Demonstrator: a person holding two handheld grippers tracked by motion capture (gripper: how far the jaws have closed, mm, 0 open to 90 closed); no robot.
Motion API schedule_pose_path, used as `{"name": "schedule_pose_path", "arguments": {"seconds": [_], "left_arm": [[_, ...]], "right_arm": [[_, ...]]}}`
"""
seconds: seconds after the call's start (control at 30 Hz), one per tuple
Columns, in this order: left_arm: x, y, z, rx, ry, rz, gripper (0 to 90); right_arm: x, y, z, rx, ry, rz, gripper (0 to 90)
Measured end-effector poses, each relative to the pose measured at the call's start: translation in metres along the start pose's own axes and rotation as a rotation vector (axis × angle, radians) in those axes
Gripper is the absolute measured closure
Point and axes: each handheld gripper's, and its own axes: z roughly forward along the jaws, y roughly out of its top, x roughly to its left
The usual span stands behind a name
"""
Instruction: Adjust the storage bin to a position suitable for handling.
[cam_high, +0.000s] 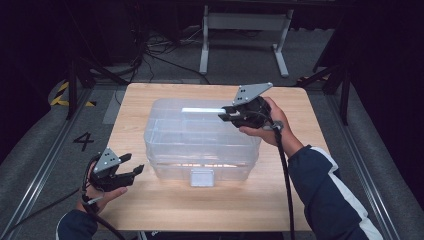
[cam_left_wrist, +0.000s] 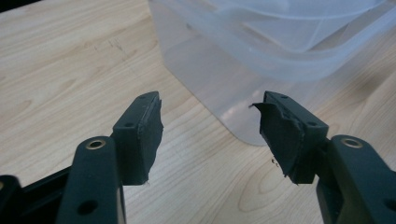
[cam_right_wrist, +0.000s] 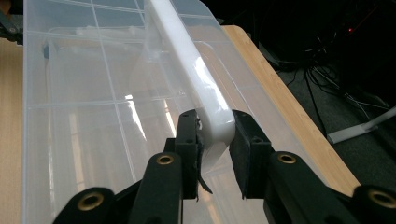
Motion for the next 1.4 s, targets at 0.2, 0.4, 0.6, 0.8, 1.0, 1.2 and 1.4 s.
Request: {"name": "schedule_pose_path", "arguments": {"seconds": [0.2, 0.4, 0.6, 0.8, 1.0, 1.2, 1.4], "left_arm": [[-0.004, 0.009, -0.003, -0.029, -0.033, 0.014, 51.4], [-0.008, 0.015, -0.003, -0.055, -0.083, 0.039, 65.8], [-0.013, 0.024, 0.004, -0.071, -0.064, 0.024, 82.8], [-0.017, 0.030, 0.008, -0.092, -0.067, 0.033, 88.3], [-0.019, 0.033, 0.007, -0.093, -0.053, 0.031, 89.2], [-0.018, 0.034, 0.005, -0.090, -0.044, 0.046, 89.2], [-0.017, 0.035, 0.003, -0.101, -0.035, 0.054, 89.4]], "right_arm": [[-0.003, 0.003, 0.000, 0.002, -0.011, -0.004, 73.5], [-0.004, 0.005, 0.000, 0.006, -0.019, -0.004, 72.8], [-0.006, 0.007, 0.000, 0.013, -0.019, -0.002, 72.6], [-0.006, 0.007, 0.000, 0.015, -0.023, -0.005, 72.3], [-0.005, 0.004, -0.004, -0.003, -0.068, 0.010, 68.8], [-0.008, -0.013, -0.023, -0.036, -0.116, 0.057, 66.3], [-0.010, -0.038, -0.048, -0.072, -0.168, 0.090, 65.0]]}}
